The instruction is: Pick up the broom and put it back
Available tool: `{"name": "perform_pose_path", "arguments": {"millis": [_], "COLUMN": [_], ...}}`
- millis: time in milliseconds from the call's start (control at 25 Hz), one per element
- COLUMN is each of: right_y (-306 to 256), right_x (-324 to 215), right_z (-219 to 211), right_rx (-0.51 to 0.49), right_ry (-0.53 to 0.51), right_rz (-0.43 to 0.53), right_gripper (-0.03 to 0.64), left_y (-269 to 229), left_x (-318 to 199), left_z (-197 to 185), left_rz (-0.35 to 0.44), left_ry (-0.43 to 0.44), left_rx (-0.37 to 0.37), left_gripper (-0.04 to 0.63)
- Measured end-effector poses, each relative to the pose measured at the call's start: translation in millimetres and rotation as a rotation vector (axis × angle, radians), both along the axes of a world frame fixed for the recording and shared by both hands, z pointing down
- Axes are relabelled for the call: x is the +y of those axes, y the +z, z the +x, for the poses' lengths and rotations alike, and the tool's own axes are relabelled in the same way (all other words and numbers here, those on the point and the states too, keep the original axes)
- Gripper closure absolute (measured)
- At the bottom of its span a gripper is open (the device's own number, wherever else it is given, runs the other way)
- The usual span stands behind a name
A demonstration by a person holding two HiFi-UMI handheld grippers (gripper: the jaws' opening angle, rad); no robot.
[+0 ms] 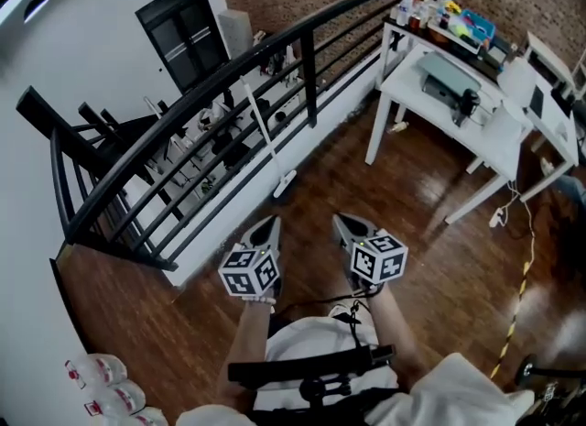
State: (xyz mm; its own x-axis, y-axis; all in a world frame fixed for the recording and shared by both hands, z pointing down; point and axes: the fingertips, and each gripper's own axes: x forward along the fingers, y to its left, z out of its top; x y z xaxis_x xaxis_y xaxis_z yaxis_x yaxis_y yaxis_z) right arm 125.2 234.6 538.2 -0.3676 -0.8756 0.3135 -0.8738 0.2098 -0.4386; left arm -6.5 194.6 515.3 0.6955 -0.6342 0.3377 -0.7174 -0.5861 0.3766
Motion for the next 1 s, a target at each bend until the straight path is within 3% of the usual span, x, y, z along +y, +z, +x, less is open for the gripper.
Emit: {"name": "perform_pose_path", "arguments": {"millis": [480, 1000], "right_y": [13, 8], "right_x": [24, -14], "right_z": [33, 63], "right_rx": [0.000, -0.007], "right_ry": [-0.090, -0.040], "right_rz": [-0.028, 0.004], "right_gripper": [0.606, 0.606], "left_y": [19, 14], "left_x": [35, -11], "left_z": [32, 68], "left_rz": [-0.040, -0.011], "left_ry": [-0.082, -0.012], "left_rx": [0.014, 0.002], "left_gripper": [0.607, 0.607]}}
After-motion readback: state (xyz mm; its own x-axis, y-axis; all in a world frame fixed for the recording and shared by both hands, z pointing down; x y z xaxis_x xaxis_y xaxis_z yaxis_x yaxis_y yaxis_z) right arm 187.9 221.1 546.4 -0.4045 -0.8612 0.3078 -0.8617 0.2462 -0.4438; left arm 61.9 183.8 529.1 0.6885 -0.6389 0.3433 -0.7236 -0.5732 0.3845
